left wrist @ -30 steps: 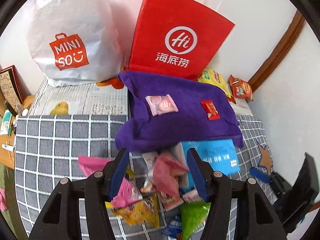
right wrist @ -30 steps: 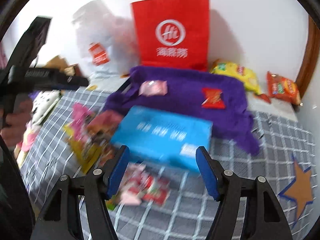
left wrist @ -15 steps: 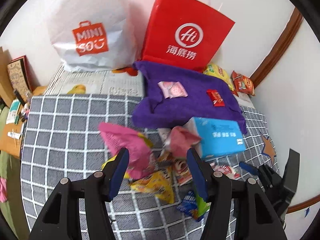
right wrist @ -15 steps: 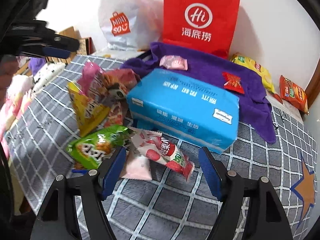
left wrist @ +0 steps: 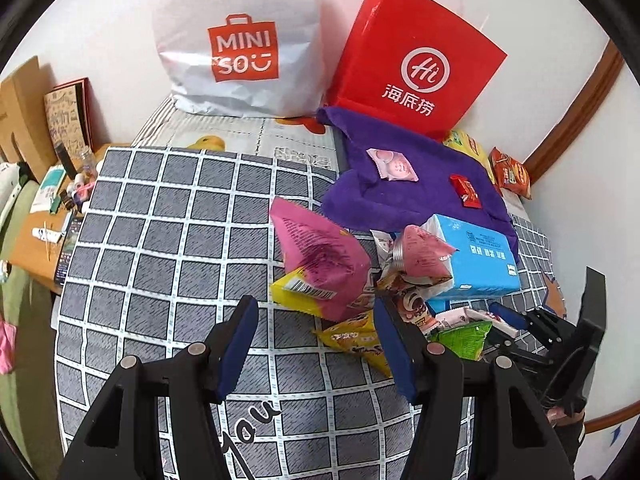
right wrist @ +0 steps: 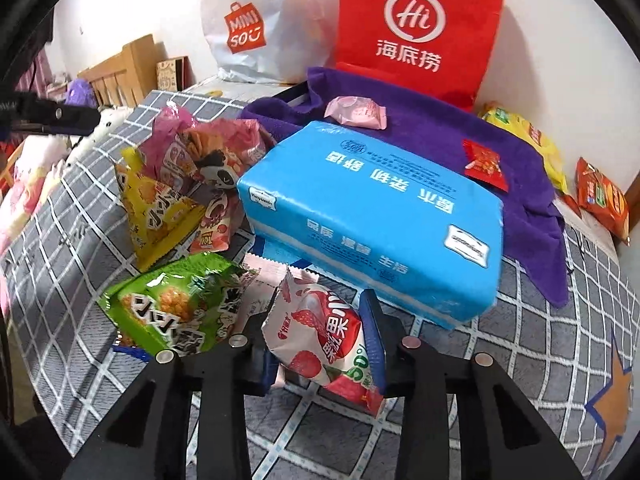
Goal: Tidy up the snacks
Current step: 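Grasp the white-red fruit packet with the right tool while the left tool grasps the pink bag, then lift both packets and carry them toward the purple towel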
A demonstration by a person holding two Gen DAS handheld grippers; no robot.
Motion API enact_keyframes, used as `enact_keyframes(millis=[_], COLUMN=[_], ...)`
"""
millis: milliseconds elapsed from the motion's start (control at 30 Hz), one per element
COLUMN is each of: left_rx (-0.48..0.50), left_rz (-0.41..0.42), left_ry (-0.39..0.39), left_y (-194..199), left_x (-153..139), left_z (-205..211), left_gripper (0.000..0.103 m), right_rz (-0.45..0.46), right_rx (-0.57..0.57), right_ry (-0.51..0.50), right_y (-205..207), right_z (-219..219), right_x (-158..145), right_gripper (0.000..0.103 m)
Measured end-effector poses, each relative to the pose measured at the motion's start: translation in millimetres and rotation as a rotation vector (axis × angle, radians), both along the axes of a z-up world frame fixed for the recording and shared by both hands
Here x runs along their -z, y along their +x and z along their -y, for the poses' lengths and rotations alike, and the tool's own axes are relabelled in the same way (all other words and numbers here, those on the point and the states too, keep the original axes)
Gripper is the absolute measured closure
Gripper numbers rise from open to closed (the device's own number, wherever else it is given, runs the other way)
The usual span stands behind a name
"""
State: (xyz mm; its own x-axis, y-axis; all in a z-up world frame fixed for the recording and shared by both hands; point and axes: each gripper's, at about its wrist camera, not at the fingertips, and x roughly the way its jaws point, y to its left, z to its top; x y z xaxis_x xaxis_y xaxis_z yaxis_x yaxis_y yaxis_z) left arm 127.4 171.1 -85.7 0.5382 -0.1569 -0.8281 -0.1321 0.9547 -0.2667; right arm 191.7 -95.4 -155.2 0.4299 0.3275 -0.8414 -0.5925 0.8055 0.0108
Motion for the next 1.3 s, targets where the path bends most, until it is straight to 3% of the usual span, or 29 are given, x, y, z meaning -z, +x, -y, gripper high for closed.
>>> enact_keyframes(millis=[300, 367, 467, 700, 833, 933, 1100, 1300], left_rx=[0.016, 0.031, 0.037, 0.027, 0.036, 0.056, 0.07, 0.046], left_rz=[0.003, 0.002, 0.0, -0.068, -0.08, -0.087, -0.057, -0.028], left_ry=[-0.036, -0.038, -0.021, 0.014, -0.031, -0.042, -0.06, -0.075], left_y=[6.0, 13.5, 29.5, 66.3, 78.7, 83.1, 81.8, 69.3], left_x=[12.3, 16.1, 22.0, 43.4, 55.2, 59.0, 58.4, 50.4], left_z=[8.2, 13.5, 19.1, 18.6, 19.3, 23.2, 24.7, 14.7], left_gripper=[0.045, 0.045, 0.036, 0.034, 0.032, 0.032, 0.042, 0.044], right_rz=[0.03, 0.032, 0.031, 0.004, -0.009, -0.016, -0.019, -0.012], right_rx=[0.109, 0.128, 0.162, 0.236, 0.261, 0.264, 0.258, 0.26], right_ry=[0.06, 0.06, 0.057, 0.07, 0.078, 0.079, 0.066, 0.07], right_y=[-13.6, -15.0, -19.4, -19.7, -15.0, -11.4, -7.7, -8.7], right_z=[27.0, 33.1, 45.2, 70.8, 74.7, 75.7, 71.8, 72.2], right_x=[-25.6, -26.6, -26.8, -21.7, -17.8, -15.3, -11.9, -15.1], right_gripper=[0.068, 0.068, 0.068, 0.068, 0.068, 0.068, 0.068, 0.068])
